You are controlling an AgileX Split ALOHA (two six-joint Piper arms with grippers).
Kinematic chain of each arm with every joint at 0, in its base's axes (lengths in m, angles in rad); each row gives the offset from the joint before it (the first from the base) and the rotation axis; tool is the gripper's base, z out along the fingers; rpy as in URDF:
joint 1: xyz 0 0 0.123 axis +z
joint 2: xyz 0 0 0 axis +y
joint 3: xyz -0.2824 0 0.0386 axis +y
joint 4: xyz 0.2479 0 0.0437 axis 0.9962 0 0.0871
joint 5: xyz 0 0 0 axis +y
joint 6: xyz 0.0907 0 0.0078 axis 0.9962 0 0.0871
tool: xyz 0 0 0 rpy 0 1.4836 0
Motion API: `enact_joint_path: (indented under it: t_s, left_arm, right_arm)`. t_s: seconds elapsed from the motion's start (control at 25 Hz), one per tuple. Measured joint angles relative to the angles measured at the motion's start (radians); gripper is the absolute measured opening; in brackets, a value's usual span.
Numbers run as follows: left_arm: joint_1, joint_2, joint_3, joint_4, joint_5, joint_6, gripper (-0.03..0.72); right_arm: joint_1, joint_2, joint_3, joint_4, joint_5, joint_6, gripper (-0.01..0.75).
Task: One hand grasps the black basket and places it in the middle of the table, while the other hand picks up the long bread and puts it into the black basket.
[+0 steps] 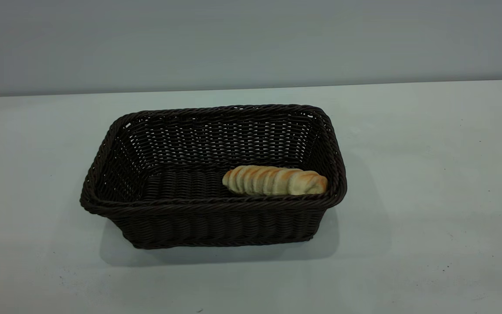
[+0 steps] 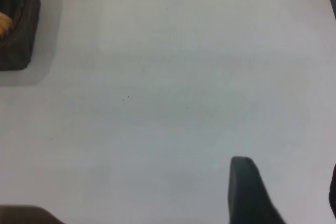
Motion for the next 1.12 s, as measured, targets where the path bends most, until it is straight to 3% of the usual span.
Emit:
enact_joint_path:
  t_s: [1.12]
  left_arm:
    - [0.000, 0.000, 0.000, 0.000, 0.001, 0.000, 0.328]
  right_arm:
    - [0.000, 0.000, 0.001, 0.026, -0.008, 0.004, 0.358]
